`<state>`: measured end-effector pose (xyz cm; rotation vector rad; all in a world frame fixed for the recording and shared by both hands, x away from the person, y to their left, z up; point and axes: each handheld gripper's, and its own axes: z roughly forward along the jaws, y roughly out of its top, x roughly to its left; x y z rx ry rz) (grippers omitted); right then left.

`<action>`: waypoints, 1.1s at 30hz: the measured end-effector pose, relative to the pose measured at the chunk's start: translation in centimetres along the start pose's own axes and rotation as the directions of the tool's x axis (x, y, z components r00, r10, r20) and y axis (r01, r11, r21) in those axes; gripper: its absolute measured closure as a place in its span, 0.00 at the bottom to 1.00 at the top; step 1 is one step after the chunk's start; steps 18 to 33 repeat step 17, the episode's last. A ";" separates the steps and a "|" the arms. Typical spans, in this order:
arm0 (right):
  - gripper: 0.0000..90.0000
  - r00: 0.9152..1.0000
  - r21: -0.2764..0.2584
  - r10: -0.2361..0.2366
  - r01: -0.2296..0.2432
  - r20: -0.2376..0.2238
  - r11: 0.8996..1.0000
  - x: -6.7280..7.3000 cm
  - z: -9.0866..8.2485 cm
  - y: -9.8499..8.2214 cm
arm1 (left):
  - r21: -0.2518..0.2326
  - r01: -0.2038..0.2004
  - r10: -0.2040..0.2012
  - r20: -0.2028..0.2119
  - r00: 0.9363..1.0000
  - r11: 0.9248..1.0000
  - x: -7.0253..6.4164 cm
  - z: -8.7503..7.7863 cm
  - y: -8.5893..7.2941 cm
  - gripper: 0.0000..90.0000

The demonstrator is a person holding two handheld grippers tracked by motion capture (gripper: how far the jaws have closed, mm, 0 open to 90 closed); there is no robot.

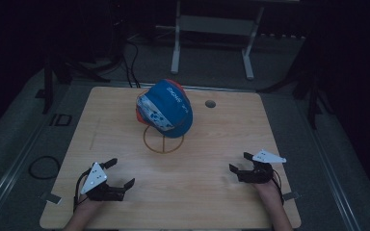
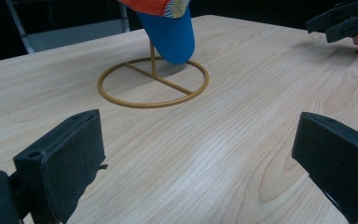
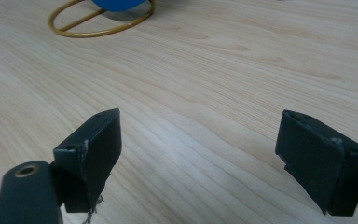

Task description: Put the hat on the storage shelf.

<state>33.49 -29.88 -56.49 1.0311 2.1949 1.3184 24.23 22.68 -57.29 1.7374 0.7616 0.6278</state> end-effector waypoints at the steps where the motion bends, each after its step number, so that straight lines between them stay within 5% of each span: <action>1: 0.16 1.000 0.002 0.005 -0.005 0.006 1.000 -0.1 0.0 0.0 | 0.001 -0.003 0.003 0.001 1.000 1.000 0.0 0.0 0.0 0.03; 33: 0.16 1.000 -0.012 0.010 -0.010 0.025 1.000 -0.1 0.1 -0.1 | -0.006 0.001 -0.001 -0.004 1.000 1.000 0.2 -0.3 0.0 0.03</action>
